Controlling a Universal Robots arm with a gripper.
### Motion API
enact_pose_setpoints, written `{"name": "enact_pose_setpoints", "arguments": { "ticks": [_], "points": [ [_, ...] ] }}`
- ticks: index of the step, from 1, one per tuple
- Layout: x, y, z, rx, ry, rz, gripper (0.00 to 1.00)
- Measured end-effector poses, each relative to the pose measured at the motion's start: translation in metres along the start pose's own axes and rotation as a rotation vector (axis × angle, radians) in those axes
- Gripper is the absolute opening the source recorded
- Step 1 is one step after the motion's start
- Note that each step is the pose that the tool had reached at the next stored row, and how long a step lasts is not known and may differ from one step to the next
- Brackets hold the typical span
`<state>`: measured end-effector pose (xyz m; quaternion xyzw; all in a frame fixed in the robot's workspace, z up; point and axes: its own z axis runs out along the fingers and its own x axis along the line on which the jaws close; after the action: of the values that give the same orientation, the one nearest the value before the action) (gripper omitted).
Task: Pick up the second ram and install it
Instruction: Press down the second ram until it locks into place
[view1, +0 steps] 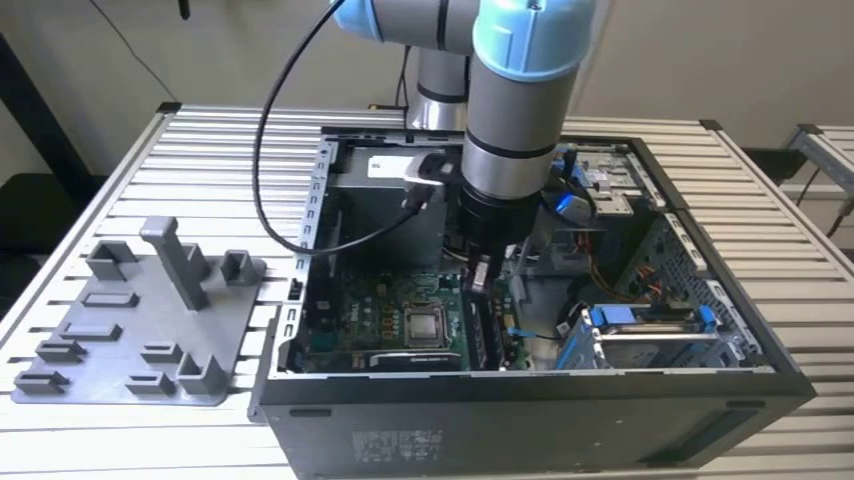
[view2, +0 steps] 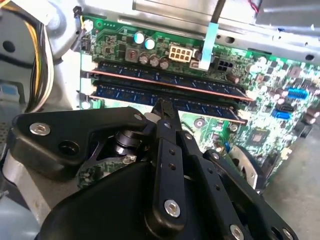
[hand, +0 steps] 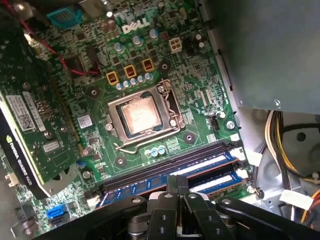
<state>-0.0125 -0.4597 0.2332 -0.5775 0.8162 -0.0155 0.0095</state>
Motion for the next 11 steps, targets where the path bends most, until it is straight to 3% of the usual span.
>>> {"name": "enact_pose_setpoints", "arguments": {
  "ticks": [11],
  "points": [
    [0.0000, 0.0001, 0.0001, 0.0005, -0.0068, -0.190, 0.11]
  ]
}}
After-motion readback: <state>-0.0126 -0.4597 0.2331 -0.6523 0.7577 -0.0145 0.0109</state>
